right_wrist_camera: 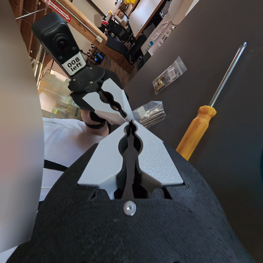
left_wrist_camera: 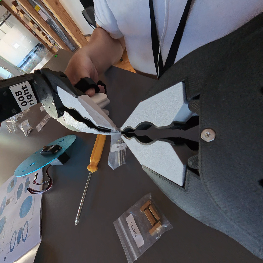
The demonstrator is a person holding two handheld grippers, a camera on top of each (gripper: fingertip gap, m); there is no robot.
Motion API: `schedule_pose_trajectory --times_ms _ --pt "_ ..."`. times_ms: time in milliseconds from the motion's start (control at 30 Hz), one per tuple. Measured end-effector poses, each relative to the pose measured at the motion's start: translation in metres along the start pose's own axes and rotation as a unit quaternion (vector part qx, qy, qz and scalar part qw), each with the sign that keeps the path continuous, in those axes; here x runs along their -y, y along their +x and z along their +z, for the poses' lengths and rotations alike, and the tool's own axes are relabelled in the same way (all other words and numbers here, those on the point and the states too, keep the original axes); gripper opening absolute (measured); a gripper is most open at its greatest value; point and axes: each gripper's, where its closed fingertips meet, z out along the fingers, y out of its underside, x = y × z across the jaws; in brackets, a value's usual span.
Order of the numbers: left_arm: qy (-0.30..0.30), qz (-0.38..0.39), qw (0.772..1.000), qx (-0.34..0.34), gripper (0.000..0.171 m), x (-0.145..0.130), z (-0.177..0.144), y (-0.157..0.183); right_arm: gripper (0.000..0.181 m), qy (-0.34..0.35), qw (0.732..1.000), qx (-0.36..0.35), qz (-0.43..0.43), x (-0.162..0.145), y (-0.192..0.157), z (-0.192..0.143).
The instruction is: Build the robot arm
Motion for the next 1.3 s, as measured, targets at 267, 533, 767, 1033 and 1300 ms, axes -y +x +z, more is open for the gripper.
schedule_pose_trajectory --times_ms 267,533,767,1033,1300 --pt "-0.022 0.018 0.999 0.032 0.0 -0.004 0.001 -0.009 0.0 -0.009 0.995 -0.072 -0.065 -0.001 0.008 0.003" --pt "-0.007 0.006 1.0 0.016 0.0 0.004 0.002 -0.008 0.014 0.004 0.991 -0.108 -0.082 -0.007 0.014 0.01" --pt "-0.014 0.016 1.0 0.01 0.0 0.004 0.002 -0.005 0.008 0.036 0.991 -0.1 -0.084 -0.006 0.012 0.006" --pt "-0.021 0.025 0.999 0.008 0.0 0.003 0.0 -0.003 0.001 0.064 0.986 -0.113 -0.108 -0.002 0.01 0.0" --pt "-0.023 0.024 0.999 -0.003 0.0 0.0 0.004 0.001 0.0 0.062 0.984 -0.123 -0.116 -0.002 0.01 -0.001"
